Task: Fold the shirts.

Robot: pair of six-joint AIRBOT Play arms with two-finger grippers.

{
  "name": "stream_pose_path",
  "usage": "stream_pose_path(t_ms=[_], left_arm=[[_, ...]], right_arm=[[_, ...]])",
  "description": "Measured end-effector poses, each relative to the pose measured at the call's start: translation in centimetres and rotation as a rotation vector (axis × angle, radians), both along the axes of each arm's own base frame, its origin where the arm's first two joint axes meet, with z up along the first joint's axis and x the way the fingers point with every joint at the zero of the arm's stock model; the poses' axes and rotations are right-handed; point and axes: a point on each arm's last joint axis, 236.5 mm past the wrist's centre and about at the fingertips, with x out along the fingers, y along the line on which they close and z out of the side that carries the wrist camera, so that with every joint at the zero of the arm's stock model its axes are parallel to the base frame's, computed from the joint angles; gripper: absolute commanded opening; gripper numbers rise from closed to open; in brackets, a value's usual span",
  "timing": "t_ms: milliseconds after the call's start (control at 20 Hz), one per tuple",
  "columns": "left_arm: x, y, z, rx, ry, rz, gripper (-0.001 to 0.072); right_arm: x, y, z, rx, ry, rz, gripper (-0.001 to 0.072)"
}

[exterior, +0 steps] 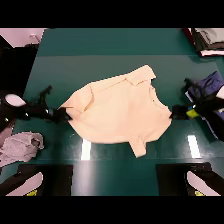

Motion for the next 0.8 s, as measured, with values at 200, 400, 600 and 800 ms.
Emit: stream_pose_path(t_ms=[200,400,600,800], left_arm=[[5.6,0.0,16.0,0.029,-0.405,-0.048,0.0026],[4.4,-0.1,35.8,0.096,-0.896,-0.060,0.0026],[-2.3,-0.5,49.0,0.135,-1.244,-0.034,0.0026],[-7.3,-0.9,53.3,0.133,-1.377,-0.011,0.0025]], right_arm=[[5.7,1.1,11.1,0.049,-0.319,0.007,0.0016],[8.1,1.5,26.5,0.047,-0.737,0.018,0.0015],[4.8,1.9,40.7,0.026,-1.128,0.028,0.0015],[-0.4,1.5,47.6,-0.004,-1.365,-0.003,0.0013]])
